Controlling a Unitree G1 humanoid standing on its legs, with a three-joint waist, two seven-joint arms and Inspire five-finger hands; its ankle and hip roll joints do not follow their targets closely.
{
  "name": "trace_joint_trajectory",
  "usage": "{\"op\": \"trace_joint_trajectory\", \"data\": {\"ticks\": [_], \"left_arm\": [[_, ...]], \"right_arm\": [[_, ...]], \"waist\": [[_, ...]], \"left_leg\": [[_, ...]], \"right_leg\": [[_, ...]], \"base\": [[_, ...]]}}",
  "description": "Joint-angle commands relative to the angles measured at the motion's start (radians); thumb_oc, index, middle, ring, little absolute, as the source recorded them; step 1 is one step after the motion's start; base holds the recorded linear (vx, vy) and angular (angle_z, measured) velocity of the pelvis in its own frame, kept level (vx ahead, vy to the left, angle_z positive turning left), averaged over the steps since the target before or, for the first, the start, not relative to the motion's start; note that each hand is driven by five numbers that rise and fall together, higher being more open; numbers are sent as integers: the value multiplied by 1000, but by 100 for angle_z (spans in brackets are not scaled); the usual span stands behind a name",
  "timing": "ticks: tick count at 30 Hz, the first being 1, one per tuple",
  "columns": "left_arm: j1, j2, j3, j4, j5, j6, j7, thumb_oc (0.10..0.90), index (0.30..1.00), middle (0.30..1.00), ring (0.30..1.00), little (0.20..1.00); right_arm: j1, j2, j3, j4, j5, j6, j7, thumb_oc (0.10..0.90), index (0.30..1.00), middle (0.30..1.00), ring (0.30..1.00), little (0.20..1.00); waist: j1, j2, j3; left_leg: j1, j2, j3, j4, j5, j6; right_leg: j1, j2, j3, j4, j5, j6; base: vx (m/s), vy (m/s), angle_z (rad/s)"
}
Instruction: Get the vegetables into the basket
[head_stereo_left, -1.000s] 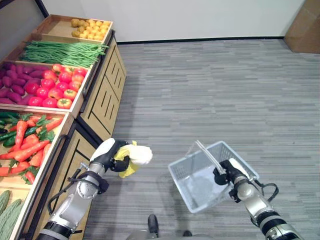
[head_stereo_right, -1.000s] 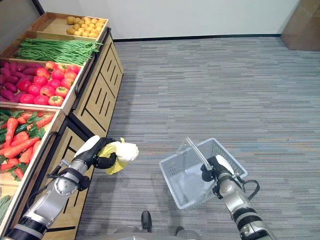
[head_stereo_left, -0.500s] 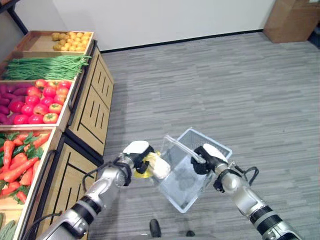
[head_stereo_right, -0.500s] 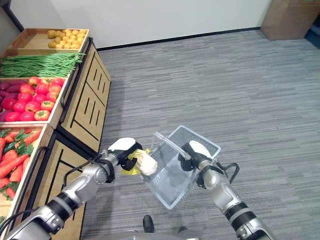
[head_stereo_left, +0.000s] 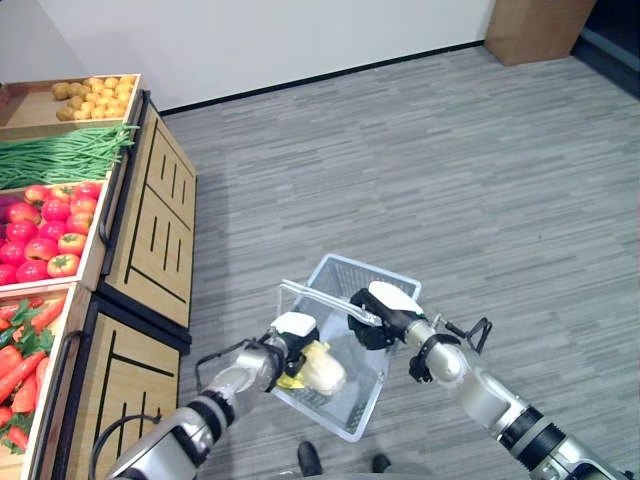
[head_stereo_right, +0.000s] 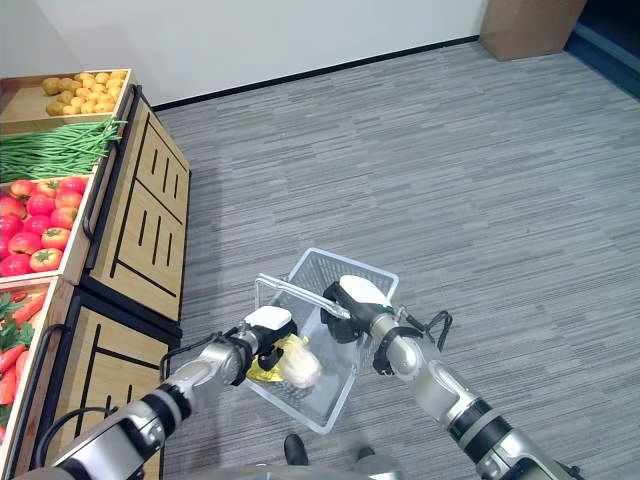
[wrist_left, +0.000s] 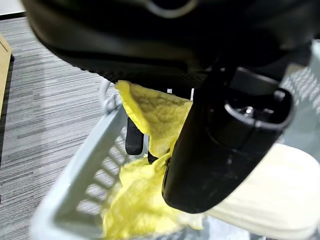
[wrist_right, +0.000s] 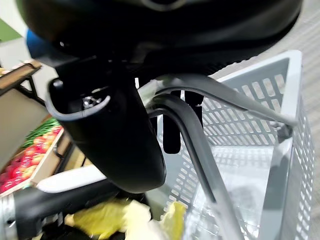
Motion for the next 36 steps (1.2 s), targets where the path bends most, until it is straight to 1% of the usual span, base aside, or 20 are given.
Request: {"op": "trace_joint_trajectory", "data": {"ticks": [1, 5, 12, 17, 21, 25, 28, 31, 32, 33, 34, 35, 36], "left_arm": [[-93, 56, 64, -7, 34, -30, 17, 900, 1000, 1000, 1000, 1000], [-72, 86, 81, -75, 23, -42, 13, 900, 1000, 1000, 1000, 1000], [-55, 105, 112, -150, -4, -43, 10, 900, 1000, 1000, 1000, 1000], [-37, 111, 135, -179, -30, -39, 7, 900, 1000, 1000, 1000, 1000], [9, 98, 180, -195, -100, -29, 6, 900, 1000, 1000, 1000, 1000], [96, 103, 233, -188, -147, -21, 2, 900, 1000, 1000, 1000, 1000], [124, 102, 262, -181, -168, -10, 11, 900, 1000, 1000, 1000, 1000], [182, 108, 309, -168, -195, -2, 12, 900, 1000, 1000, 1000, 1000], [199, 101, 325, -147, -209, 3, 21, 900, 1000, 1000, 1000, 1000], [189, 64, 302, 15, -195, 7, 43, 900, 1000, 1000, 1000, 1000], [173, 50, 304, 18, -215, 7, 47, 900, 1000, 1000, 1000, 1000], [170, 54, 326, 2, -229, 19, 55, 900, 1000, 1000, 1000, 1000], [209, 82, 381, -58, -261, 29, 49, 900, 1000, 1000, 1000, 1000]], "right_arm": [[-174, 60, -81, -170, 39, -158, -67, 400, 300, 300, 300, 300], [-155, 50, -89, -173, 24, -160, -66, 400, 300, 300, 300, 300], [-124, 49, -107, -151, 21, -149, -60, 400, 300, 300, 300, 300], [-82, 61, -114, -90, 15, -131, -54, 400, 300, 300, 300, 300], [-28, 64, -151, -27, 3, -109, -56, 400, 300, 300, 300, 300], [16, 62, -205, 39, 3, -90, -75, 400, 300, 300, 300, 300], [47, 55, -256, 101, -17, -66, -99, 400, 300, 300, 300, 300], [97, 68, -325, 164, 33, -43, -109, 400, 300, 300, 300, 300], [113, 74, -352, 187, 73, -38, -117, 400, 300, 300, 300, 300], [116, 83, -349, 236, 96, -47, -125, 400, 300, 300, 300, 300], [119, 75, -354, 256, 95, -50, -124, 400, 300, 300, 300, 300], [125, 62, -369, 264, 83, -43, -123, 400, 300, 300, 300, 300], [156, 45, -416, 299, 86, -29, -123, 400, 300, 300, 300, 300]], "waist": [[6, -11, -26], [9, -13, -28], [11, -17, -26], [17, -20, -27], [23, -28, -28], [36, -37, -30], [40, -44, -34], [46, -53, -36], [48, -56, -36], [44, -60, -39], [41, -63, -41], [43, -66, -41], [51, -71, -40]], "left_leg": [[123, -17, 5, 1, -235, -24], [127, -17, 2, 1, -237, -25], [131, -17, -3, 1, -239, -25], [131, -18, -8, 1, -238, -25], [131, -17, -15, 1, -236, -24], [130, -16, -28, 1, -235, -25], [130, -16, -39, 1, -236, -26], [128, -15, -51, 1, -234, -28], [126, -15, -54, 1, -233, -28], [124, -15, -57, 1, -232, -29], [123, -15, -57, 1, -232, -30], [121, -14, -58, 1, -232, -30], [120, -13, -65, 1, -232, -29]], "right_leg": [[-48, -81, -53, -63, 76, 63], [-42, -80, -57, -63, 74, 63], [-33, -80, -68, -66, 72, 63], [-30, -81, -73, -67, 71, 62], [-27, -80, -84, -67, 70, 59], [-21, -79, -95, -67, 66, 56], [-15, -79, -106, -67, 62, 57], [-10, -77, -118, -67, 58, 55], [-10, -77, -121, -67, 58, 54], [-10, -76, -123, -67, 57, 54], [-11, -75, -124, -67, 58, 54], [-11, -75, -127, -67, 56, 54], [-9, -74, -130, -67, 57, 53]], "base": [[8, -9, -5], [4, -3, 0], [1, -2, 2], [1, 1, 1], [-7, 4, 6], [6, 2, 11], [20, 5, 16], [15, 5, 11], [15, 5, 7], [16, 9, 9], [19, 7, 9], [0, 0, 0], [0, 0, 0]]}}
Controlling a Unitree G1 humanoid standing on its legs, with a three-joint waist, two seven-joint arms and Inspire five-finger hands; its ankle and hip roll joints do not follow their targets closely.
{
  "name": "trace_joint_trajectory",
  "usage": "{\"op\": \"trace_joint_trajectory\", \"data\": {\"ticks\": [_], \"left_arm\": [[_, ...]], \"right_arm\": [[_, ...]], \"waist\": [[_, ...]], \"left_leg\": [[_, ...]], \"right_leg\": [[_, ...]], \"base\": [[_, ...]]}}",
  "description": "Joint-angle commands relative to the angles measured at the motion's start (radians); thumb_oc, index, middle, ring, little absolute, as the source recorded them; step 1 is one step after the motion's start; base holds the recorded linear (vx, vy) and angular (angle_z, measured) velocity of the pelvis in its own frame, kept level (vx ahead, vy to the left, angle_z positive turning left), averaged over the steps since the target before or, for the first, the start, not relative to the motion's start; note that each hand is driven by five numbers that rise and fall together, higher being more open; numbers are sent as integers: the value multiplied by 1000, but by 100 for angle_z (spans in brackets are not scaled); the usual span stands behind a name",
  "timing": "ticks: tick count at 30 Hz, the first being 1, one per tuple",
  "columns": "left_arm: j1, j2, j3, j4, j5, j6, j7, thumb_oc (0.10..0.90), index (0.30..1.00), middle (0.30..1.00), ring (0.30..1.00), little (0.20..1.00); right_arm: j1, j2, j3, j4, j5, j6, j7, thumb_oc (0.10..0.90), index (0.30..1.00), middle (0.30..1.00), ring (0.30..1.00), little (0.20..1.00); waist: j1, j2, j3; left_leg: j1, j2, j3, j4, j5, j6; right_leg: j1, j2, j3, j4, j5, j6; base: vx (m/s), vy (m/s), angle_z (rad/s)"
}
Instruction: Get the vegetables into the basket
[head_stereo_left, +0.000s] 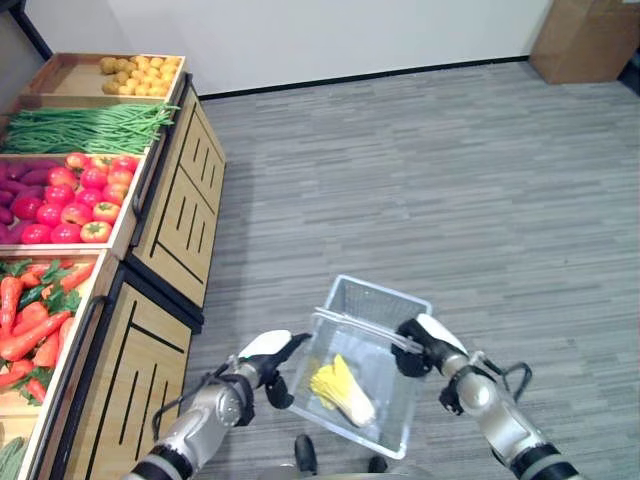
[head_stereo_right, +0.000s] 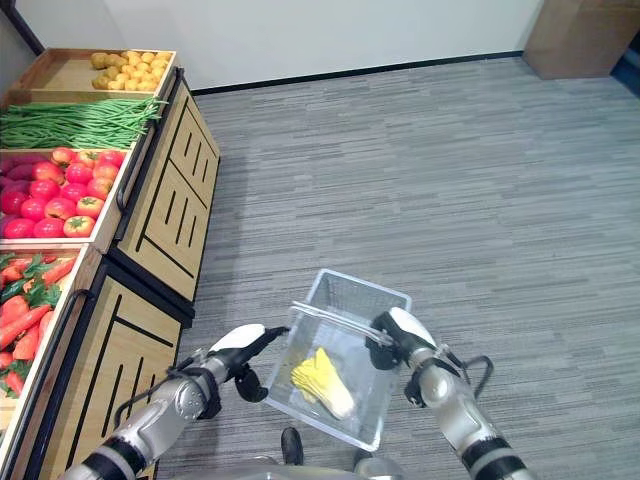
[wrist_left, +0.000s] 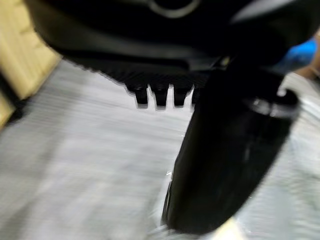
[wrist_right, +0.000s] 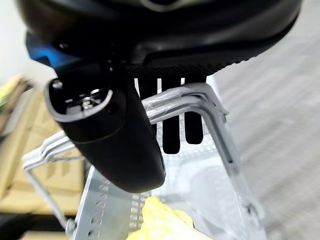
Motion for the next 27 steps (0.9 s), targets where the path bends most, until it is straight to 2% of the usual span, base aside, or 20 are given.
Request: {"op": "trace_joint_trajectory", "data": {"ticks": [1, 2, 7, 10, 14, 15, 18, 22, 27], "left_arm": [[-39, 86, 110, -72, -52, -13, 45, 900, 1000, 1000, 1000, 1000], [-2, 93, 152, -69, -66, -7, 48, 900, 1000, 1000, 1000, 1000], [34, 82, 199, 0, -98, 5, 66, 900, 1000, 1000, 1000, 1000], [11, 30, 191, 231, -120, 9, 100, 900, 1000, 1000, 1000, 1000], [-24, -27, 192, 442, -149, 23, 142, 900, 1000, 1000, 1000, 1000], [-35, -53, 198, 548, -164, 25, 158, 900, 1000, 1000, 1000, 1000], [-25, -101, 267, 691, -275, 34, 184, 900, 1000, 1000, 1000, 1000], [-10, -125, 294, 764, -303, 36, 184, 900, 1000, 1000, 1000, 1000], [-6, -131, 289, 737, -315, 25, 187, 900, 1000, 1000, 1000, 1000]], "right_arm": [[-46, -46, -121, -61, 48, -49, -75, 400, 300, 300, 300, 300], [-30, -55, -149, -29, 32, -39, -69, 400, 300, 300, 300, 300], [-11, -58, -171, 100, 24, -32, -72, 400, 300, 300, 300, 300], [-16, -33, -144, 349, 26, -28, -76, 400, 300, 300, 300, 300], [-36, -1, -117, 508, 48, -22, -80, 400, 300, 300, 300, 300], [-50, 11, -104, 566, 56, -26, -84, 400, 300, 300, 300, 300], [-56, 48, -97, 690, 80, -25, -84, 400, 300, 300, 300, 300], [-56, 83, -83, 791, 81, -25, -70, 400, 300, 300, 300, 300], [-46, 93, -85, 816, 84, -24, -67, 400, 300, 300, 300, 300]], "waist": [[10, -36, -59], [15, -41, -58], [22, -49, -59], [20, -54, -58], [19, -54, -61], [18, -54, -61], [21, -54, -65], [24, -53, -70], [26, -49, -69]], "left_leg": [[125, -7, 5, 7, -214, 3], [126, -8, 1, 7, -214, 3], [126, -7, -3, 7, -213, 3], [125, -8, -6, 7, -213, 2], [125, -9, -7, 7, -214, 2], [125, -10, -7, 7, -215, 2], [129, -12, -7, 7, -218, 3], [133, -14, -11, 7, -220, 4], [132, -16, -18, 7, -219, 6]], "right_leg": [[-29, -67, -20, -32, 37, 81], [-26, -67, -25, -32, 36, 81], [-23, -65, -30, -32, 34, 80], [-27, -65, -30, -24, 29, 80], [-29, -66, -30, -20, 27, 78], [-30, -66, -28, -20, 26, 77], [-26, -67, -27, -21, 25, 75], [-19, -68, -32, -27, 26, 74], [-17, -69, -38, -28, 24, 75]], "base": [[31, 14, -1], [19, 9, 6], [16, 15, 8], [8, 12, 0], [0, 0, 0], [0, 0, 0], [16, 2, -3], [0, 0, 0], [0, 0, 0]]}}
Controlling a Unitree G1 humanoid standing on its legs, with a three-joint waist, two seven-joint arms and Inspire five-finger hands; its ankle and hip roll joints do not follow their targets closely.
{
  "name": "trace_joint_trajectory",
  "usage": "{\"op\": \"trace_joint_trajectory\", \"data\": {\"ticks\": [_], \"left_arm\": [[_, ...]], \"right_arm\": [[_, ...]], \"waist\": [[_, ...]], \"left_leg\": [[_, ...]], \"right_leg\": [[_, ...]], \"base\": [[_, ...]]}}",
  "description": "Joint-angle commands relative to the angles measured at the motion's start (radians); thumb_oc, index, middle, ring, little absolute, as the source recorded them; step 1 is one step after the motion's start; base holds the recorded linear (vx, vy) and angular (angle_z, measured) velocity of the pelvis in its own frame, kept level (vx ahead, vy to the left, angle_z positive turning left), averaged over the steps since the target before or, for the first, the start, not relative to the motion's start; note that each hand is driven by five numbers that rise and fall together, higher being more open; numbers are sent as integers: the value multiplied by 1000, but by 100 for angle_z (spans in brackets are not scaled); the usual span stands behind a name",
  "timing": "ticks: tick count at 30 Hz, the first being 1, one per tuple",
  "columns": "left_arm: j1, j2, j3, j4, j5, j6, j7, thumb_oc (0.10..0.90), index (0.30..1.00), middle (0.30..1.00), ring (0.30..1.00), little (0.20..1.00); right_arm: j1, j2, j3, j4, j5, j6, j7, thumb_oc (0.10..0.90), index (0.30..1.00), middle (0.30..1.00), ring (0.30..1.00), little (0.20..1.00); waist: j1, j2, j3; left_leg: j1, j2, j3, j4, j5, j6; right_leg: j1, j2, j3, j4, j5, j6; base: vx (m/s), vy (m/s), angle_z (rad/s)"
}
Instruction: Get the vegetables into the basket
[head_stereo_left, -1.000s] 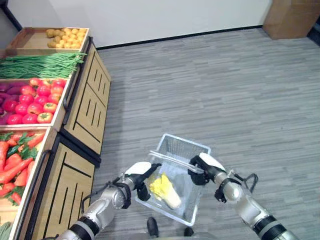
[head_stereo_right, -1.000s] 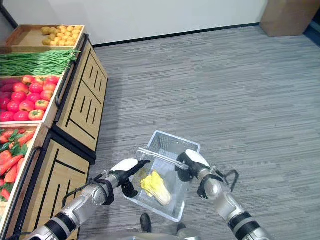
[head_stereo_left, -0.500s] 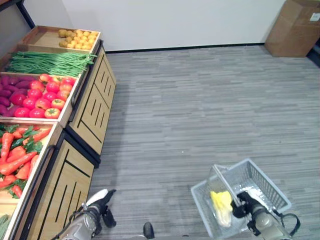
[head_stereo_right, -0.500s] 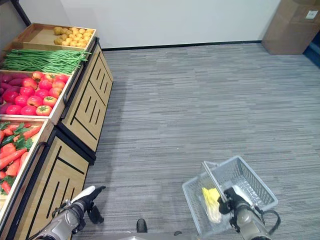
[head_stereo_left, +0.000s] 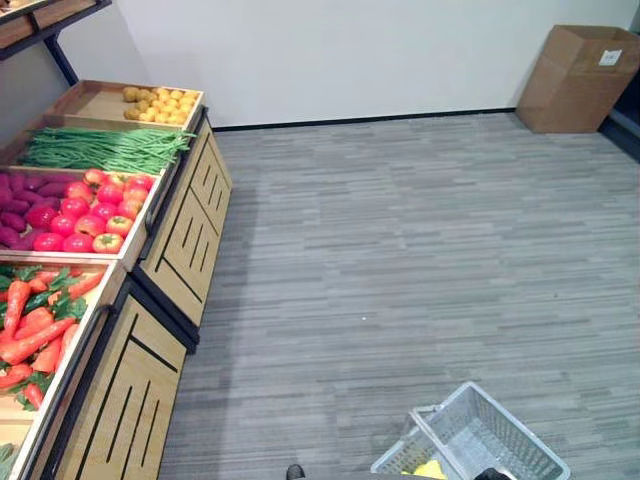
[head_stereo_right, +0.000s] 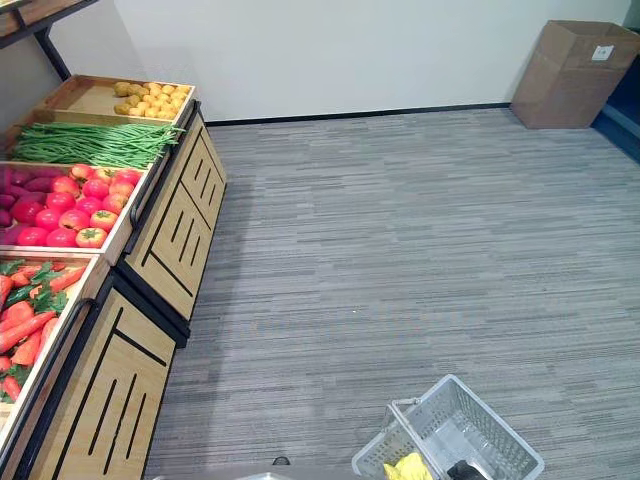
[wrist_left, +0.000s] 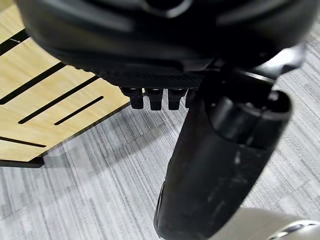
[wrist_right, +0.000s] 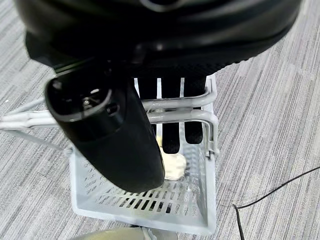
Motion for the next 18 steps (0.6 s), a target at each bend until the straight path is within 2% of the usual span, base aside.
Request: {"op": "trace_joint_trajectory", "data": {"ticks": [1, 9, 18], "left_arm": [[-91, 36, 12, -15, -31, -17, 35, 900, 1000, 1000, 1000, 1000], [-113, 29, -11, -49, -49, -24, 38, 900, 1000, 1000, 1000, 1000], [-111, 24, -12, -13, -41, -26, 42, 900, 1000, 1000, 1000, 1000]], "right_arm": [[-68, -33, -1, 9, 57, -21, -18, 400, 300, 300, 300, 300], [-77, -19, 10, 18, 60, -20, -23, 400, 300, 300, 300, 300], [-84, 3, 26, 23, 60, -26, -24, 400, 300, 300, 300, 300]], "waist": [[21, -18, 38], [20, -17, 39], [23, -24, 42]], "left_leg": [[134, -10, -14, 7, -213, 7], [129, -11, -23, 7, -209, 7], [131, -11, -29, 7, -212, 11]], "right_leg": [[-22, -63, -29, -14, 23, 69], [-20, -64, -39, -14, 23, 67], [-24, -64, -43, 2, 19, 67]], "base": [[0, 0, 0], [-20, -1, 3], [-6, 15, 3]]}}
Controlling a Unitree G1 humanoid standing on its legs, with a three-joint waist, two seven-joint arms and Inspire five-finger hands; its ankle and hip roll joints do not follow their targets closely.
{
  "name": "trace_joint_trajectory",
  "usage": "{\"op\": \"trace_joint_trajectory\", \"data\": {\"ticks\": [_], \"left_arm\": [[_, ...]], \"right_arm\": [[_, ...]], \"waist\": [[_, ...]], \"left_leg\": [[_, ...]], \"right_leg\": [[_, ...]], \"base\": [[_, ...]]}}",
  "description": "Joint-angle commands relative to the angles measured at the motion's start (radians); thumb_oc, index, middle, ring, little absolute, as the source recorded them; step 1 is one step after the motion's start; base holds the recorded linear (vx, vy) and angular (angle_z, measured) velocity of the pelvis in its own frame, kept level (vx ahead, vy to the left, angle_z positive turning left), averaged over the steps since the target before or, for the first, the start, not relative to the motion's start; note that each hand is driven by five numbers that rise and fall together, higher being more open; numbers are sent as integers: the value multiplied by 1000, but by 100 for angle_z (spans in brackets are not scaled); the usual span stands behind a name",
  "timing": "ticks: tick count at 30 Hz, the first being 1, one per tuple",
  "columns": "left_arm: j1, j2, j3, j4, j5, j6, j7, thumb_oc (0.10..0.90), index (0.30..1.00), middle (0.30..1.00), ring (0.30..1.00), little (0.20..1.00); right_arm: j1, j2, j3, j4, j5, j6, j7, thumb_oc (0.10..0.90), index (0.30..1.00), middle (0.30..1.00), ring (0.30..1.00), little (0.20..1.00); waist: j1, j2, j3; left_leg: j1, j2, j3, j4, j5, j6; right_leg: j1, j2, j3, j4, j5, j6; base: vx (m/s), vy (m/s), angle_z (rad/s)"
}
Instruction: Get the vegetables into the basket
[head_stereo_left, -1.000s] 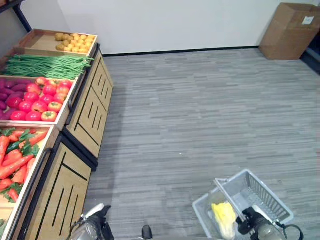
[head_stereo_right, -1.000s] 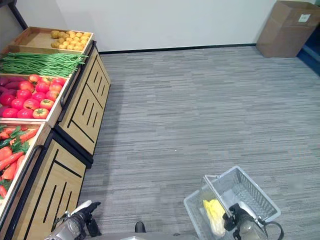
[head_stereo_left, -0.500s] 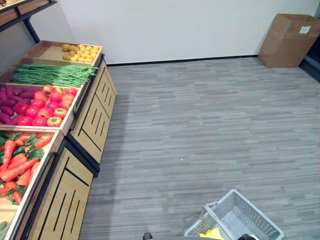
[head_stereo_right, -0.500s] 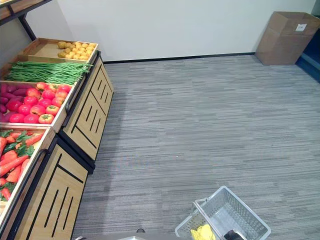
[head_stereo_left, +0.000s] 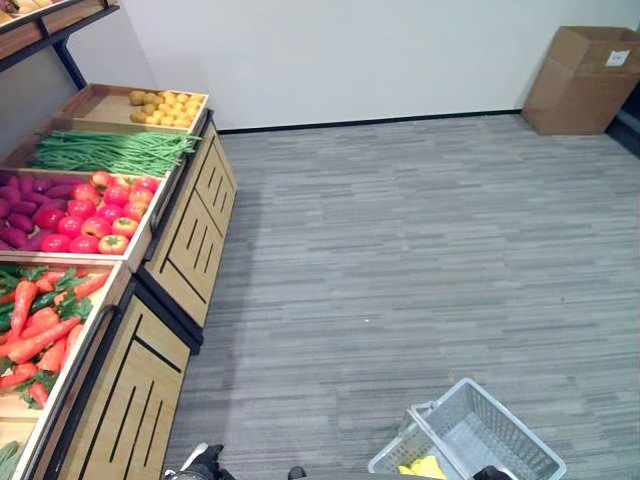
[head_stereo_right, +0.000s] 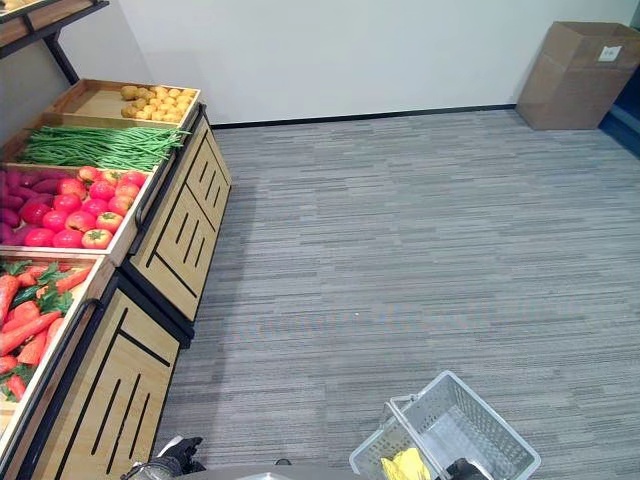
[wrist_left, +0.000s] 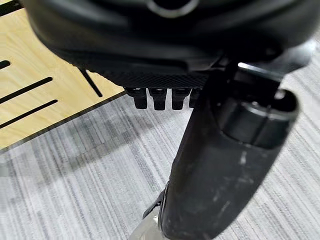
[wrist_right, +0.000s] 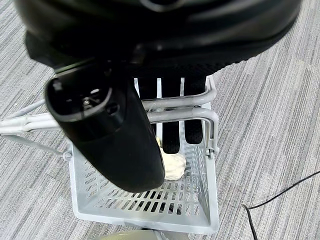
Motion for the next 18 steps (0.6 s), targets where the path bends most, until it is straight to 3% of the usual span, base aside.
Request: {"op": "trace_joint_trajectory", "data": {"ticks": [1, 15, 18], "left_arm": [[-73, 32, 10, 53, -3, -3, 39, 900, 1000, 1000, 1000, 1000], [-79, 42, 11, 53, -5, -6, 38, 900, 1000, 1000, 1000, 1000], [-84, 42, 8, 43, -11, -11, 37, 900, 1000, 1000, 1000, 1000]], "right_arm": [[-83, 0, 23, 31, 24, -24, -18, 400, 300, 300, 300, 300], [-103, 11, 33, 44, 13, -26, -4, 400, 300, 300, 300, 300], [-107, 11, 39, 48, -1, -25, -2, 400, 300, 300, 300, 300]], "waist": [[24, -31, 44], [39, -40, 70], [45, -43, 76]], "left_leg": [[131, -8, -7, 7, -213, 12], [140, -21, -3, 14, -221, 38], [126, -26, -1, 17, -223, 45]], "right_leg": [[-40, -65, -22, 15, 20, 68], [-80, -77, -15, 118, -5, 86], [-92, -86, -20, 117, 18, 97]], "base": [[13, 67, 2], [17, 64, -1], [-4, 131, -4]]}}
